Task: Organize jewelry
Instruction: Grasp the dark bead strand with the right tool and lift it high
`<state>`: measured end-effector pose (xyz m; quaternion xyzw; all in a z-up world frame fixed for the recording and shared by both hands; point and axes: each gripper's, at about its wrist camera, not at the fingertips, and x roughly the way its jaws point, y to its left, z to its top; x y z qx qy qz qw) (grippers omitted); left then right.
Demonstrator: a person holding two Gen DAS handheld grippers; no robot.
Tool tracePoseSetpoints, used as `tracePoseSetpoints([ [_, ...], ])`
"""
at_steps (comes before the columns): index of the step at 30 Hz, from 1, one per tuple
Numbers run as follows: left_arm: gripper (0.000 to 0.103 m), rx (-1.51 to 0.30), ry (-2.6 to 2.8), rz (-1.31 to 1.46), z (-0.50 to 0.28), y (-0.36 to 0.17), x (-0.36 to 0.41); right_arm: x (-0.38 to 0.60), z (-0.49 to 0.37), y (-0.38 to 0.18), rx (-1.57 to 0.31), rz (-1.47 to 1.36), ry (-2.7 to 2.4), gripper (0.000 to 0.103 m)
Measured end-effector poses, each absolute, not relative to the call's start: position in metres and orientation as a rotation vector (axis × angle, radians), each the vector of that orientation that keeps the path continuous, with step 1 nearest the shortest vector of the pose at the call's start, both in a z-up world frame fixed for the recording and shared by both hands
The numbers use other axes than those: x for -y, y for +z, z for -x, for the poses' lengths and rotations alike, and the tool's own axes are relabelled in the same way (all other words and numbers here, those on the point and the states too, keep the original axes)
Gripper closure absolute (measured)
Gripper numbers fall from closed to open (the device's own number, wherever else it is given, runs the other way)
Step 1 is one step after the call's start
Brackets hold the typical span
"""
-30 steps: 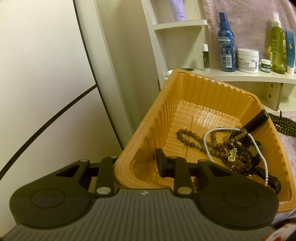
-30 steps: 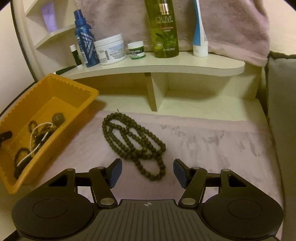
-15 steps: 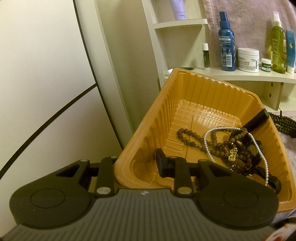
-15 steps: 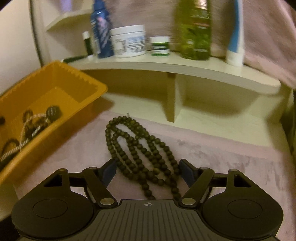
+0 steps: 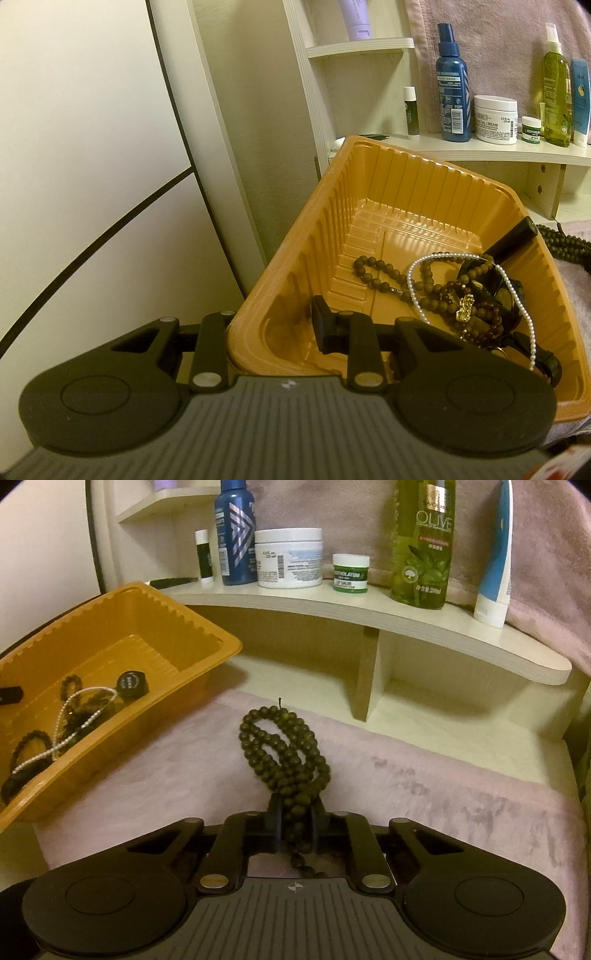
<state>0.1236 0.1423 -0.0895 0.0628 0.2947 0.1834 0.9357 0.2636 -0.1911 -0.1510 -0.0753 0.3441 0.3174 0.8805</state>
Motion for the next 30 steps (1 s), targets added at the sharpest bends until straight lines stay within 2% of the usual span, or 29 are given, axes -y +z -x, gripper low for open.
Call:
tracePoseSetpoints([
  [9, 0.078, -0.602, 0.375, -0.128, -0.124, -0.09, -0.142, 0.197, -0.251, -0.136, -0.704, 0.073, 0.671, 0.089],
  [13, 0.078, -0.602, 0.375, -0.129, -0.124, -0.089, -0.142, 0.2, -0.243, -0.114, -0.66, 0.055, 0.685, 0.089],
  [14, 0.078, -0.602, 0.375, -0.129, -0.124, -0.089, -0.142, 0.201, -0.241, -0.108, -0.65, 0.051, 0.687, 0.096],
  [30, 0.077, -0.601, 0.375, -0.129, -0.124, -0.089, -0.142, 0.218, -0.227, -0.009, -0.533, 0.066, 0.697, 0.096],
])
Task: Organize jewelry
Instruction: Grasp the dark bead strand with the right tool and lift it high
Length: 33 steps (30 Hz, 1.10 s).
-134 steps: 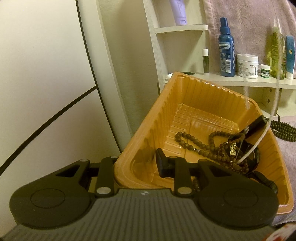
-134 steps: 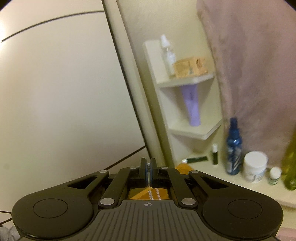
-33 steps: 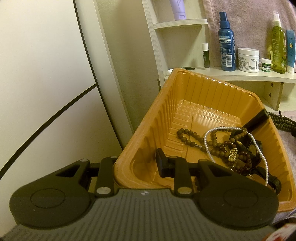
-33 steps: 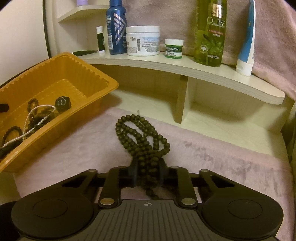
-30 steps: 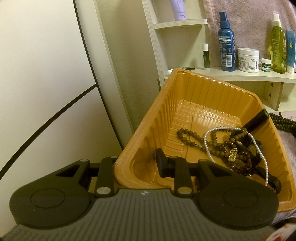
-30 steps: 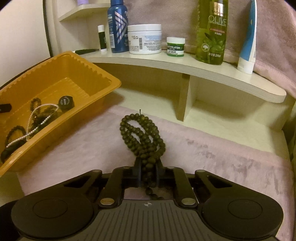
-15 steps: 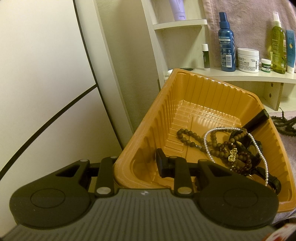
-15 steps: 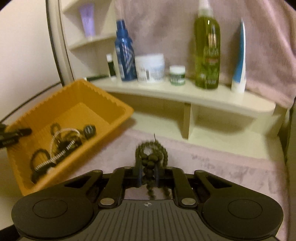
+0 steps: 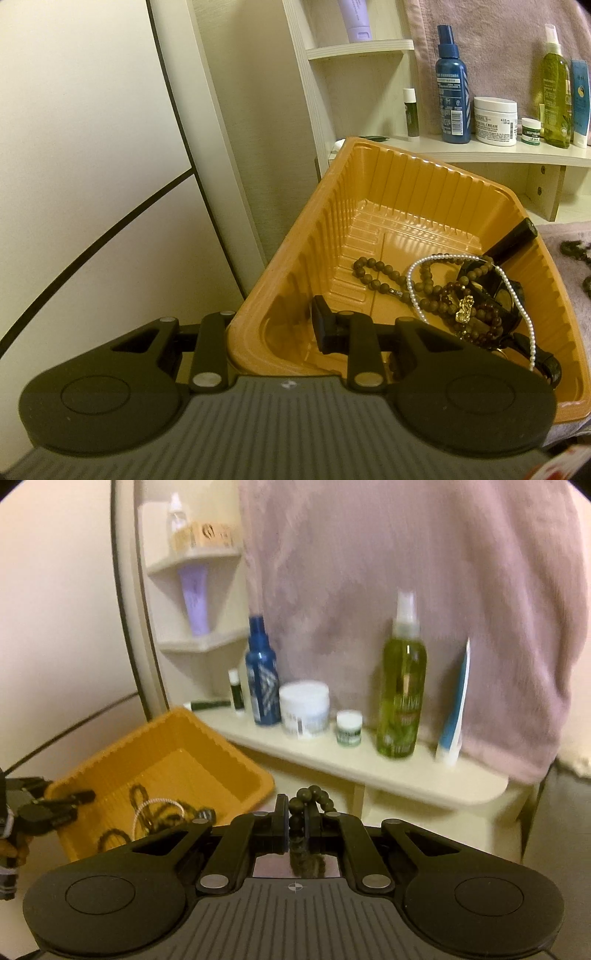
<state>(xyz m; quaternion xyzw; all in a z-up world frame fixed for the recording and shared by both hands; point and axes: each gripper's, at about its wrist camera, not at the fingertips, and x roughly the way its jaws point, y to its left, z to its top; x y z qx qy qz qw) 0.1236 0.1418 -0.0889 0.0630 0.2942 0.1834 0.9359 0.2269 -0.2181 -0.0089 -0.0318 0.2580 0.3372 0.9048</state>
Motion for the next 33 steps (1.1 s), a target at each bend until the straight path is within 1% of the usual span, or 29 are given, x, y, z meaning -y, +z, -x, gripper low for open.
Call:
tracePoseSetpoints([
  [10, 0.078, -0.6, 0.374, -0.129, -0.124, -0.088, -0.142, 0.222, -0.218, 0.044, -0.48, 0.075, 0.704, 0.096],
  [33, 0.078, -0.589, 0.376, -0.126, -0.122, -0.087, -0.14, 0.185, -0.207, 0.117, -0.393, 0.129, 0.767, 0.096],
])
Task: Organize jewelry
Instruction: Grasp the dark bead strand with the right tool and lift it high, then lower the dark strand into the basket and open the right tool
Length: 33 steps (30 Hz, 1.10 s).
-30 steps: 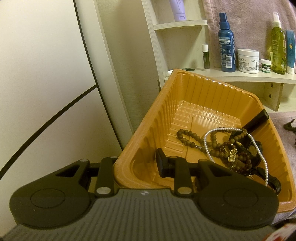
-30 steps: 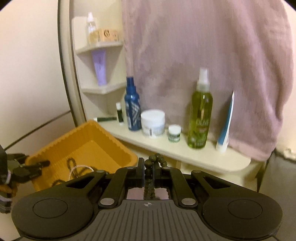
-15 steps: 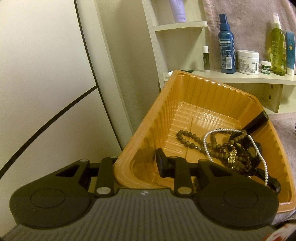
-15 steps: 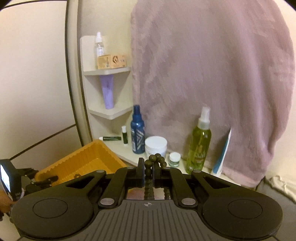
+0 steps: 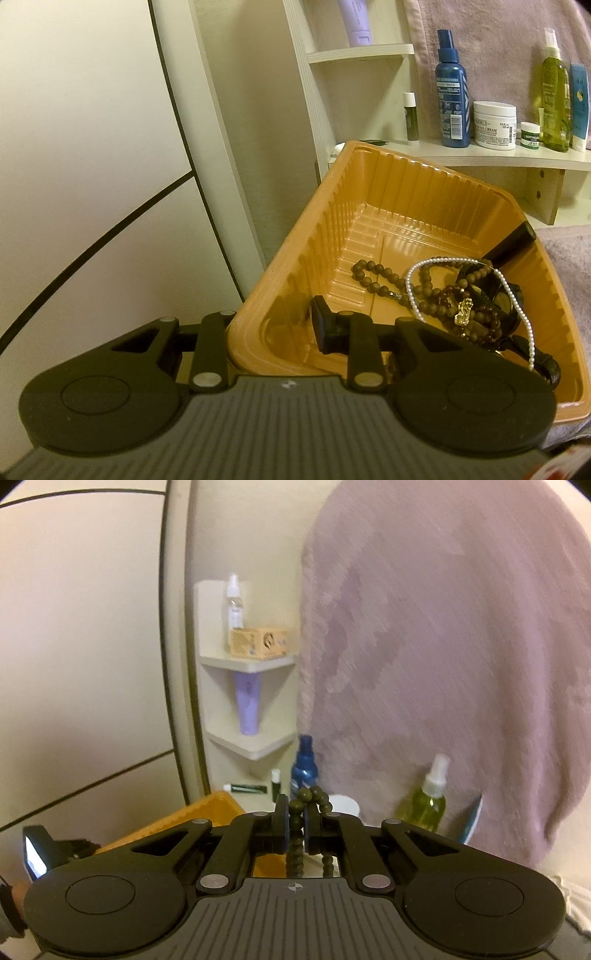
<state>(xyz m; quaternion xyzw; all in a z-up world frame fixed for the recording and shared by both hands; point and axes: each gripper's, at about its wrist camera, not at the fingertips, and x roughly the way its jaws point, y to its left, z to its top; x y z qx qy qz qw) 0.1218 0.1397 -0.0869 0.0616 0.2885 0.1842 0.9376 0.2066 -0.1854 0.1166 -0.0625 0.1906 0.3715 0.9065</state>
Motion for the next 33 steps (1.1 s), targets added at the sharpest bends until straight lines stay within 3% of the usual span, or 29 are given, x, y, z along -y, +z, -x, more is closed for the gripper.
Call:
tracePoseSetpoints([
  [19, 0.078, -0.588, 0.379, -0.108, -0.121, -0.085, -0.139, 0.13, -0.196, 0.177, -0.255, 0.12, 0.927, 0.096],
  [33, 0.079, -0.59, 0.376, -0.108, -0.121, -0.084, -0.138, 0.076, -0.214, 0.146, -0.354, 0.105, 1.035, 0.096],
])
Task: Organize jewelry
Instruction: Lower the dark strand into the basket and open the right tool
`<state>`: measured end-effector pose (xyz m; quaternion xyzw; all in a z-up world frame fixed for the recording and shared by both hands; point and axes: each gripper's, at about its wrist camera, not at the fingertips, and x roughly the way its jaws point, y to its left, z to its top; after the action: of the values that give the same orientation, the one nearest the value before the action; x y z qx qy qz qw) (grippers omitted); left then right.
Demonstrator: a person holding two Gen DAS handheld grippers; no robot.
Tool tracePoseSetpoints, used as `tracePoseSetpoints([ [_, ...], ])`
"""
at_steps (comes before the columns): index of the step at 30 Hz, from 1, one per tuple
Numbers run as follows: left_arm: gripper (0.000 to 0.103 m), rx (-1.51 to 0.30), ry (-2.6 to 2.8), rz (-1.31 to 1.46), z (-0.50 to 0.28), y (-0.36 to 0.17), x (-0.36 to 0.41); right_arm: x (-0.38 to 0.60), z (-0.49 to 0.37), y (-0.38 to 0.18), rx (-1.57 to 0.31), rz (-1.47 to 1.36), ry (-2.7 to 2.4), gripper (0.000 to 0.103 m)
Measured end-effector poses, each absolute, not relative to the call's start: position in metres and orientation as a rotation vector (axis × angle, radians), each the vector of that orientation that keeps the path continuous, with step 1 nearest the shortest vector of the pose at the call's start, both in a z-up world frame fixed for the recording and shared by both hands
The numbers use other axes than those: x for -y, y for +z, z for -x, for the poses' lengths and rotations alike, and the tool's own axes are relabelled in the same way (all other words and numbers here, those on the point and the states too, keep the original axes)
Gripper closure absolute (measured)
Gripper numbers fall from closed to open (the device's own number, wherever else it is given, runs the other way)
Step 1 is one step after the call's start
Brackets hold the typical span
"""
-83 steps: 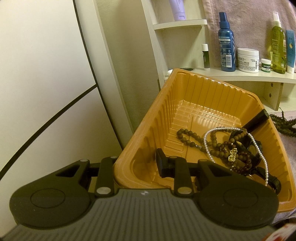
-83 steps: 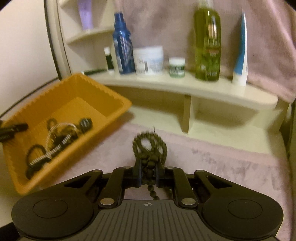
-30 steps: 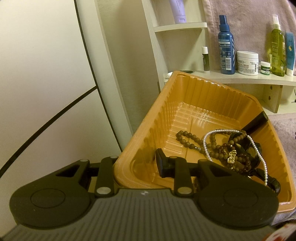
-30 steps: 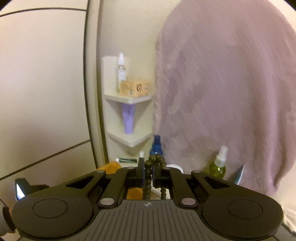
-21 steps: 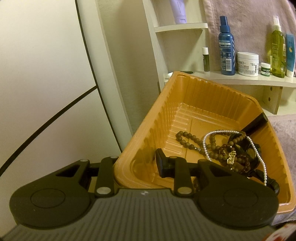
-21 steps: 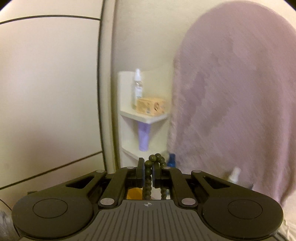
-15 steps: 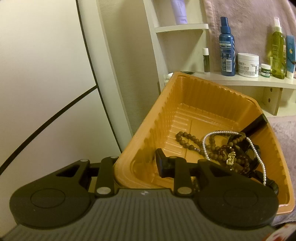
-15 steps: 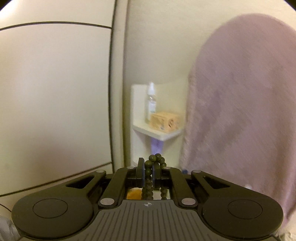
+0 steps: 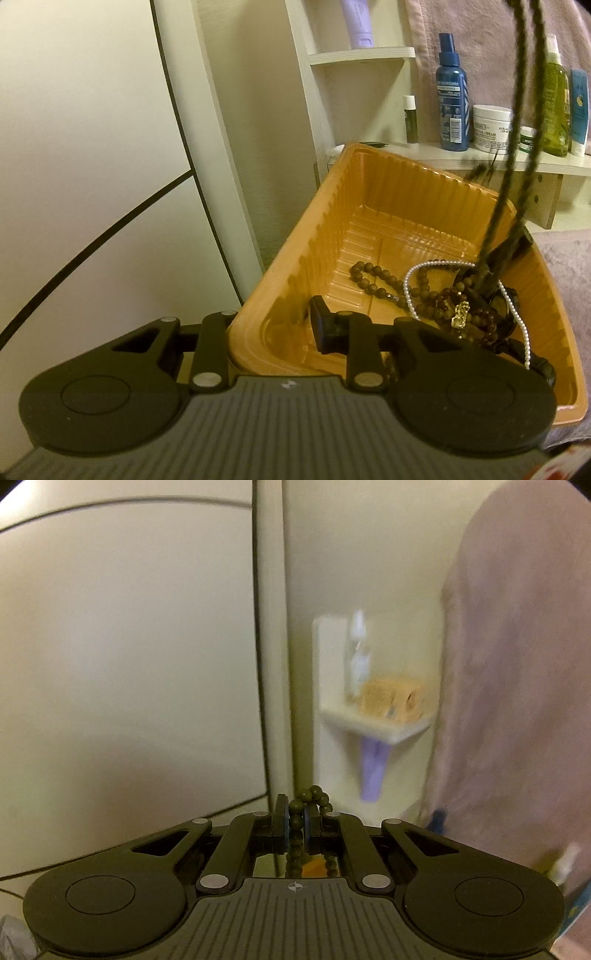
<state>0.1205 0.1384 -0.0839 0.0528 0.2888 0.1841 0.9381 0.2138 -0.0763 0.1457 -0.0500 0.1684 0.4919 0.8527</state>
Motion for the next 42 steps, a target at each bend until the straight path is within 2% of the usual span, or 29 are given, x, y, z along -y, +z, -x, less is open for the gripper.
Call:
tracePoseSetpoints([
  [8, 0.079, -0.59, 0.374, -0.106, -0.121, -0.083, -0.138, 0.05, -0.223, 0.1, -0.493, 0.121, 1.056, 0.096],
  [20, 0.079, -0.591, 0.376, -0.108, -0.121, -0.084, -0.138, 0.029, -0.234, 0.055, -0.591, 0.133, 1.069, 0.096],
  [37, 0.078, -0.598, 0.376, -0.117, -0.124, -0.086, -0.139, 0.035, -0.244, 0.034, -0.657, 0.133, 1.016, 0.095],
  [40, 0.078, -0.599, 0.377, -0.117, -0.124, -0.086, -0.139, 0.038, -0.242, 0.031, -0.67, 0.133, 1.007, 0.093],
  [42, 0.078, -0.598, 0.377, -0.118, -0.124, -0.086, -0.139, 0.04, -0.241, 0.027, -0.678, 0.135, 1.001, 0.086],
])
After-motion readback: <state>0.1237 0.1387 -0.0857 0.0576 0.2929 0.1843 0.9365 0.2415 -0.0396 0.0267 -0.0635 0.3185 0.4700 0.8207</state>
